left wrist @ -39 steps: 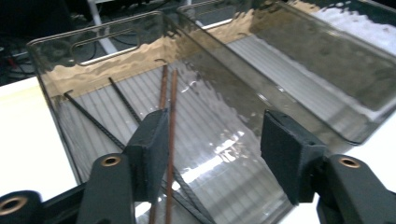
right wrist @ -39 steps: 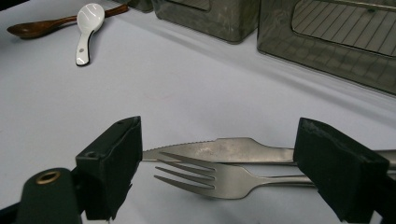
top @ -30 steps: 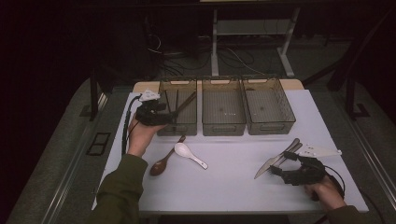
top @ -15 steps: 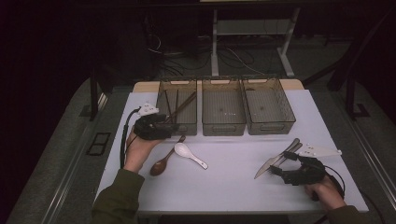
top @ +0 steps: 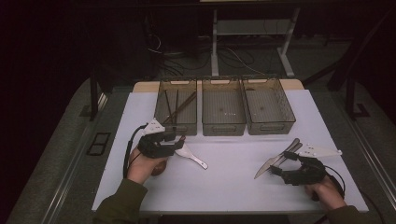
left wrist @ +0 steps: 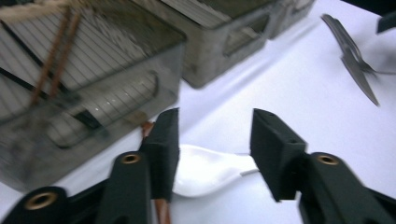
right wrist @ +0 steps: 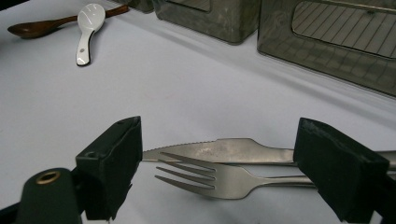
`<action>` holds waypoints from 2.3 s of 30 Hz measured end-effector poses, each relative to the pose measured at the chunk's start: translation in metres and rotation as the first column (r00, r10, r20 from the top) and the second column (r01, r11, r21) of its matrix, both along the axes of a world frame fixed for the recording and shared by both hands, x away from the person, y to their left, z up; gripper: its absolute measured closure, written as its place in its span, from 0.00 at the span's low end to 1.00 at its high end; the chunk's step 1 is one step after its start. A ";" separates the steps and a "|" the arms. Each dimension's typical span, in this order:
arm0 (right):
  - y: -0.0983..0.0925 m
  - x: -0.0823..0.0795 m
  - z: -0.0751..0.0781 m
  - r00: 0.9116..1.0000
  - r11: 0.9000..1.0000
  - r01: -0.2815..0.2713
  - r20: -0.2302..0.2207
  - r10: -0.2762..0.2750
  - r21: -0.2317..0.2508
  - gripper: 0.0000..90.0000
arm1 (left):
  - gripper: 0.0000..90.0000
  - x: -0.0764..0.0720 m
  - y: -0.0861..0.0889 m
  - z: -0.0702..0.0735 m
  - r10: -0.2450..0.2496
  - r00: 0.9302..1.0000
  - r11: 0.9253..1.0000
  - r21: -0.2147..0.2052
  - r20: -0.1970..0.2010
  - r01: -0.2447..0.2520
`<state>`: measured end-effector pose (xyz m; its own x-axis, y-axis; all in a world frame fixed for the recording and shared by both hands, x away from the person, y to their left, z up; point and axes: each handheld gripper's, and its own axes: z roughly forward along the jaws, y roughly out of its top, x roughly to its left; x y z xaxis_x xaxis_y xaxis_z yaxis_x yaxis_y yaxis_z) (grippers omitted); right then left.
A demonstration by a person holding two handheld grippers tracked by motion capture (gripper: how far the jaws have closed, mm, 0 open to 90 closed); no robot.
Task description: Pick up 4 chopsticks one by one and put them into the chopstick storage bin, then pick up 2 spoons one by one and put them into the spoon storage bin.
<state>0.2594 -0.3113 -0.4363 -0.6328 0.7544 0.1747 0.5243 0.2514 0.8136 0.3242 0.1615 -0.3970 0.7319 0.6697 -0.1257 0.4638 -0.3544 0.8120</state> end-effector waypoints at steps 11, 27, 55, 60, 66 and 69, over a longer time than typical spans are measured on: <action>0.001 0.000 0.001 1.000 1.000 -0.001 -0.002 0.001 -0.004 0.17 | 0.95 -0.020 -0.011 -0.014 -0.093 0.995 0.995 0.027 -0.031 0.094; 0.002 0.000 0.000 1.000 1.000 -0.009 0.004 0.009 -0.008 0.17 | 0.99 -0.024 -0.042 -0.037 -0.208 0.973 0.973 0.085 -0.098 0.216; 0.004 0.002 -0.001 1.000 1.000 -0.019 0.006 0.019 -0.014 0.17 | 0.99 -0.018 -0.067 -0.052 -0.261 0.959 0.954 0.125 -0.114 0.274; 0.004 0.002 -0.001 1.000 1.000 -0.017 0.005 0.017 -0.014 0.17 | 0.99 -0.012 -0.072 -0.052 -0.256 0.960 0.955 0.125 -0.117 0.270; 0.005 0.002 -0.001 1.000 1.000 -0.020 0.004 0.020 -0.014 0.17 | 0.99 -0.005 -0.078 -0.052 -0.236 0.964 0.960 0.122 -0.120 0.251; 0.005 0.002 -0.001 1.000 1.000 -0.018 0.004 0.019 -0.014 0.17 | 0.99 -0.001 -0.082 -0.052 -0.236 0.965 0.960 0.128 -0.116 0.250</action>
<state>0.2618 -0.3067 -0.4376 -0.6474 0.7448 0.1617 0.5160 0.2721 0.8122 0.3232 0.0791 -0.4492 0.8635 0.4890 -0.1232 0.4247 -0.5734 0.7006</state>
